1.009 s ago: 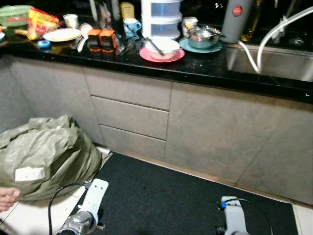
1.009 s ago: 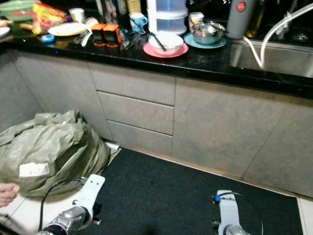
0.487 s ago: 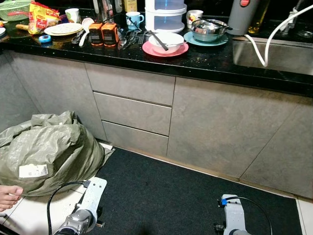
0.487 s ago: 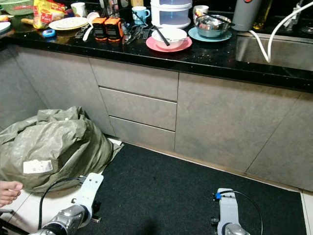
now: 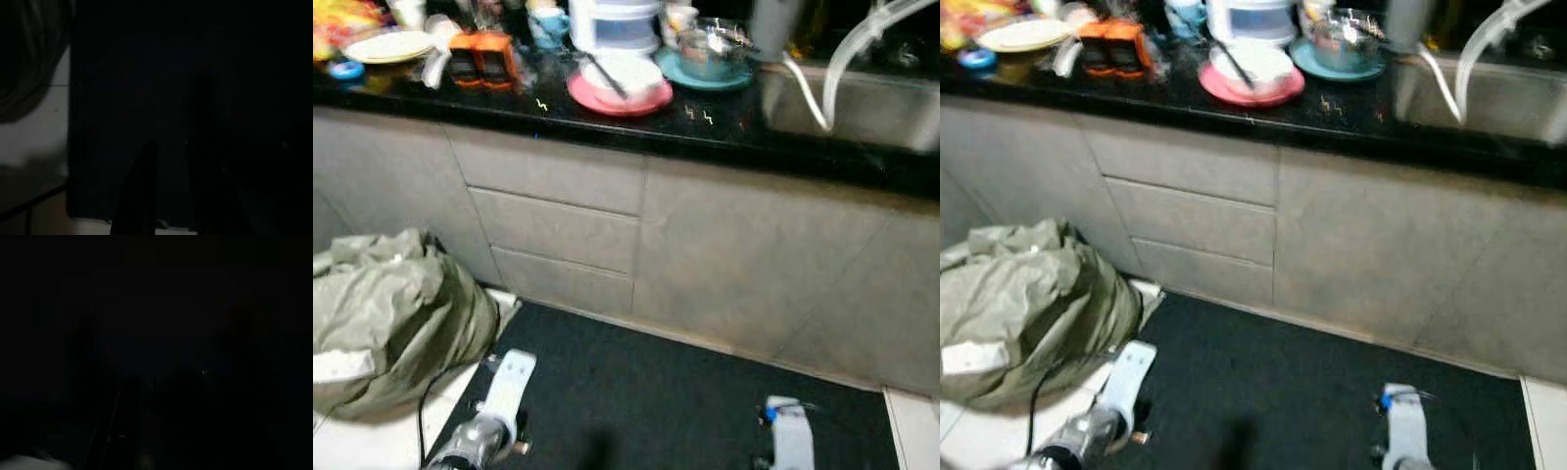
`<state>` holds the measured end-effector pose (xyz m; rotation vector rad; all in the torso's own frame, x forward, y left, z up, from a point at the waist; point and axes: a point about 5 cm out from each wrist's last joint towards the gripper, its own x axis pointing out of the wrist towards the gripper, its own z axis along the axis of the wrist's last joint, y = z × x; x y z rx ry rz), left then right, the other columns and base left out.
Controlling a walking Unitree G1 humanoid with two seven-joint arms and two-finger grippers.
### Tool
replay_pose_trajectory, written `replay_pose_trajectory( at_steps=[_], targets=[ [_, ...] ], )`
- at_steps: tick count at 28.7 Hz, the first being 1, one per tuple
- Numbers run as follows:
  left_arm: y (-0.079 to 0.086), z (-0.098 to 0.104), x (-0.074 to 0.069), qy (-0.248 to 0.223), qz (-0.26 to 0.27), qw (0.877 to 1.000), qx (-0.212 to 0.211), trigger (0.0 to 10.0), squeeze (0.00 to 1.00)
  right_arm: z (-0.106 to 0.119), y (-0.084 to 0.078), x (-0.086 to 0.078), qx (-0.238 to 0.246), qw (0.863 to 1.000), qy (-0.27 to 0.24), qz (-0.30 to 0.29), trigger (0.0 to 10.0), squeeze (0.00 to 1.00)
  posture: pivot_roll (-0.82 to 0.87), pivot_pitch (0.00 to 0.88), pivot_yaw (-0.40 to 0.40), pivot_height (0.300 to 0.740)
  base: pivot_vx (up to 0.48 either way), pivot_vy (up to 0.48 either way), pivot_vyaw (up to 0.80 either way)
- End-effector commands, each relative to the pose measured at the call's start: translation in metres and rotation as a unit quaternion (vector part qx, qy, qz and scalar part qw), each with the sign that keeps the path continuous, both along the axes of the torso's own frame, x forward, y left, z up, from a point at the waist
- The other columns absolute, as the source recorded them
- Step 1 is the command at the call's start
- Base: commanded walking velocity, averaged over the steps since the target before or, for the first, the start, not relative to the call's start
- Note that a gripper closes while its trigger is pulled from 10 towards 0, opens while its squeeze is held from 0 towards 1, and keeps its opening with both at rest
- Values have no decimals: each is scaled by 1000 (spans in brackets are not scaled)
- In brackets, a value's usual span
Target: Kitchen organization
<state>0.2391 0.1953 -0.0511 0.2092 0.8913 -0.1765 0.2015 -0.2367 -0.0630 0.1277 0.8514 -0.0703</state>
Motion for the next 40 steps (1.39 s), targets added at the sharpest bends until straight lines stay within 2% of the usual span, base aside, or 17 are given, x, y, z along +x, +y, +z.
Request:
replay_pose_trajectory(
  at_steps=[1, 12, 19, 20, 23, 25, 26, 27, 30, 31, 32, 33, 35, 36, 37, 38, 40],
  targets=[
    [3, -4, -6, 15, 1, 1000, 5, 10000, 0, -3, 12, -3, 44, 999, -10, -4, 10000, 0, 38, 77, 28, 740, 394, 0, 0],
    [3, -4, -6, 15, -1, 1000, 4, 10000, 0, 1, 21, 1, 135, 989, -60, -8, 10000, 0, 34, 82, 28, 740, 402, 0, 0],
    [2, -3, -5, 15, -1, 1000, 3, 10000, 0, 11, 29, 9, 188, 973, -125, 43, 10000, 0, 36, 83, 25, 740, 404, 0, 0],
    [2, -3, -5, 15, -1, 1000, 3, 10000, 0, 16, 37, 12, 257, 951, -160, 64, 10000, 0, 35, 85, 24, 740, 401, 0, 0],
    [2, -3, -5, 15, -1, 1000, 2, 10000, 0, 22, 46, 13, 317, 924, -188, 107, 10000, 0, 35, 85, 24, 740, 401, 0, 0],
    [2, -3, -5, 15, -1, 1000, 2, 10000, 0, 90, 21, 57, 375, 839, -320, 229, 10000, 0, 33, 89, 31, 740, 399, 0, 0],
    [2, -3, -5, 15, -1, 1000, 2, 10000, 0, 90, 21, 57, 375, 839, -320, 229, 10000, 0, 33, 89, 31, 740, 401, 0, 0],
    [2, -3, -5, 15, -2, 1000, 3, 10000, 0, 125, 17, 67, 391, 792, -372, 285, 10000, 0, 33, 89, 31, 740, 401, 0, 0],
    [3, -3, -5, 16, -4, 1000, 3, 10000, 0, 183, 28, 64, 414, 702, -446, 370, 10000, 0, 31, 91, 34, 740, 401, 0, 0],
    [3, -3, -5, 16, -4, 1000, 3, 10000, 0, 183, 28, 64, 414, 702, -446, 370, 10000, 0, 31, 91, 34, 740, 401, 0, 0],
    [3, -3, -5, 16, -4, 1000, 3, 10000, 0, 199, 31, 62, 416, 677, -469, 385, 10000, 0, 33, 95, 34, 740, 401, 0, 0],
    [3, -3, -5, 16, -4, 1000, 3, 10000, 0, 199, 31, 62, 416, 677, -469, 385, 10000, 0, 33, 95, 34, 740, 401, 0, 0],
    [3, -3, -5, 15, -3, 1000, 3, 10000, 0, 238, 36, 59, 420, 612, -520, 422, 10000, 0, 33, 95, 34, 740, 388, 0, 0],
    [3, -3, -5, 15, -3, 1000, 3, 10000, 0, 238, 36, 59, 420, 612, -520, 422, 10000, 0, 33, 95, 34, 740, 375, 0, 0],
    [3, -3, -5, 15, -2, 1000, 3, 10000, 0, 249, 38, 57, 421, 589, -534, 436, 10000, 0, 33, 96, 35, 740, 307, 0, 0],
    [3, -3, -5, 15, -2, 1000, 3, 10000, 0, 249, 38, 57, 421, 589, -534, 436, 10000, 0, 33, 96, 35, 740, 307, 0, 0],
    [3, -3, -5, 15, 2, 1000, -1, 10000, 0, 287, 40, 44, 426, 516, -569, 477, 10000, 0, 36, 96, 34, 740, 0, 0, 0]
  ],
)
